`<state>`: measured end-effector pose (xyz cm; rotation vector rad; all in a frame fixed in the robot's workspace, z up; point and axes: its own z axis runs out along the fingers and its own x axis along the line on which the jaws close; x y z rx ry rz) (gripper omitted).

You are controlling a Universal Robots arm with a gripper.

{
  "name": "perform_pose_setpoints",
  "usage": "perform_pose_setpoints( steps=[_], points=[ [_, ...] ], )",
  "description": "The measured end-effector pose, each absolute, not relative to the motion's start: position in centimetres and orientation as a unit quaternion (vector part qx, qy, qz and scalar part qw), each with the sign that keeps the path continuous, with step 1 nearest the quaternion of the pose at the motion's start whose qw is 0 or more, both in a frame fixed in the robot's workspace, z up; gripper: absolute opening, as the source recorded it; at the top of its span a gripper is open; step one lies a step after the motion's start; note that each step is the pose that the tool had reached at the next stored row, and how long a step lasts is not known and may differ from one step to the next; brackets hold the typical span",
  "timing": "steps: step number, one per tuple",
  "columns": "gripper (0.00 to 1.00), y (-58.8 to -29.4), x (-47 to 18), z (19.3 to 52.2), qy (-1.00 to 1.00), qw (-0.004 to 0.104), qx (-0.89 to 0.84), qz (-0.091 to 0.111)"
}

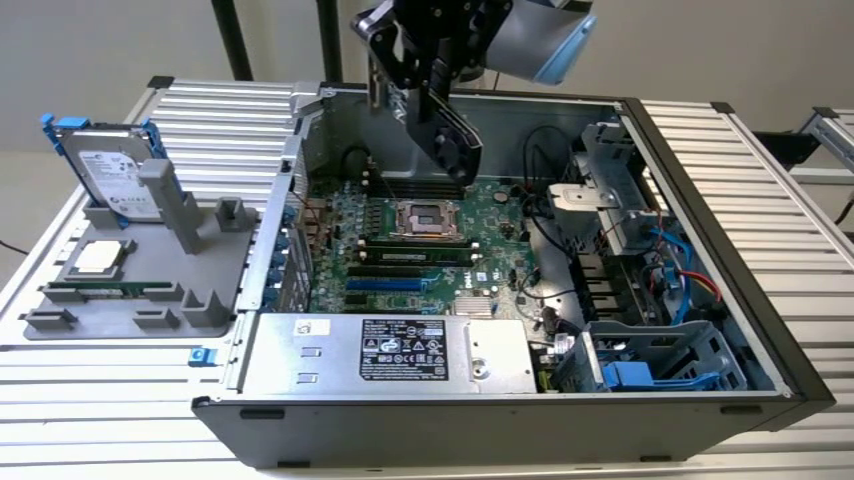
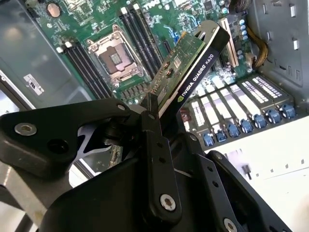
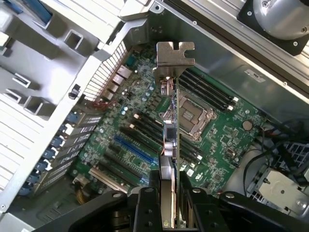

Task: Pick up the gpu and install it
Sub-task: 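Insert the gpu into the slot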

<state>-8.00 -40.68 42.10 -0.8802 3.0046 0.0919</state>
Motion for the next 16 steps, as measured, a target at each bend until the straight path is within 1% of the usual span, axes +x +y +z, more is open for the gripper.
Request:
perform_pose_setpoints(
  steps=[16],
  points=[
    [0.00,-40.68,-8.00,42.10,0.938,0.003,-0.346,0.030]
  ],
)
